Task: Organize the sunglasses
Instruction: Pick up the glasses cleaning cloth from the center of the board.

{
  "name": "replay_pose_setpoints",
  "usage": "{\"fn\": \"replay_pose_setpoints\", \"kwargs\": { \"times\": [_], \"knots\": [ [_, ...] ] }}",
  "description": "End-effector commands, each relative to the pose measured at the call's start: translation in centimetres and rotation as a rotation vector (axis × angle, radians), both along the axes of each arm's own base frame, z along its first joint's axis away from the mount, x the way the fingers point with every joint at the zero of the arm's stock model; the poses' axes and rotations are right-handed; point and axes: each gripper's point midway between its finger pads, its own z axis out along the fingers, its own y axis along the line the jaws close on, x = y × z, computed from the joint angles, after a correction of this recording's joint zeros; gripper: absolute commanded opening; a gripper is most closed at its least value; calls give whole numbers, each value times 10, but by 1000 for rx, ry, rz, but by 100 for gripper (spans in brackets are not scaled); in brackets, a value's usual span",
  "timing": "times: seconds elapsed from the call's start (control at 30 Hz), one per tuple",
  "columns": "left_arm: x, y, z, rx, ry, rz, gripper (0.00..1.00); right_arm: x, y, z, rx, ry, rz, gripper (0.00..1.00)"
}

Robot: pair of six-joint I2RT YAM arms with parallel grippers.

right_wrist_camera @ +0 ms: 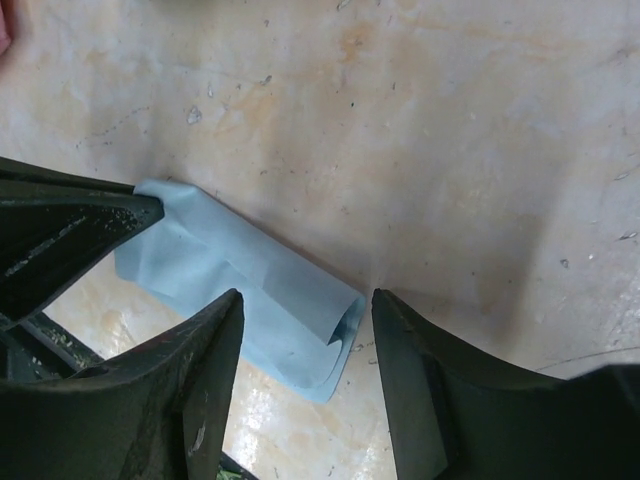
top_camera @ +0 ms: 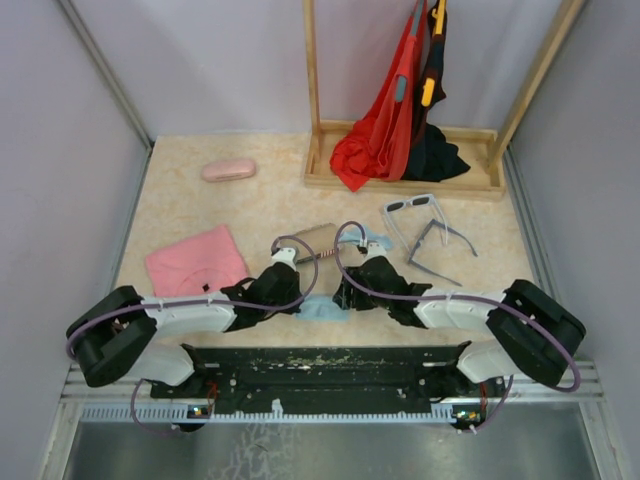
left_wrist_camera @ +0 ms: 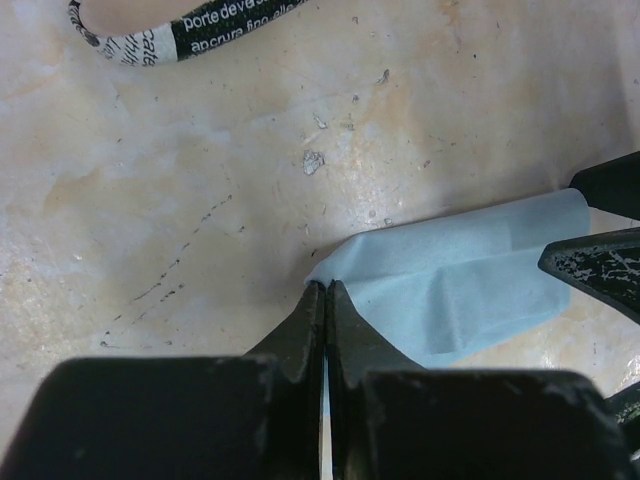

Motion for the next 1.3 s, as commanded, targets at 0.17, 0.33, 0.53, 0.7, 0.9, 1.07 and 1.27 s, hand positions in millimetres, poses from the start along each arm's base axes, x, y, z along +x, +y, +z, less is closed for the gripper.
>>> {"fn": "replay_pose_setpoints", "kwargs": {
  "times": [0.17,0.33,0.53,0.7,0.9,1.07,1.27],
  "knots": [
    [-31,30,-33,128,121,-21,1,-12,-12,-23,-126,59,-32,53],
    [-31,30,-34,129,121,-23,1,-7,-16,-26,-153,50,-55,49],
    [-31,29,-33,125,120,-25,1,-8,-11,-26,-138,52,-41,40],
    [-30,27,-33,122,118,-24,1,-10,-6,-23,-109,59,-24,33],
    [-29,24,-31,112,114,-25,1,-8,-4,-19,-98,44,-20,22],
    [-27,20,-27,91,104,-24,1,-5,0,-14,-96,18,3,10],
    [-22,14,-16,48,70,-32,1,-1,11,-3,-68,-30,59,0]
  ]
}}
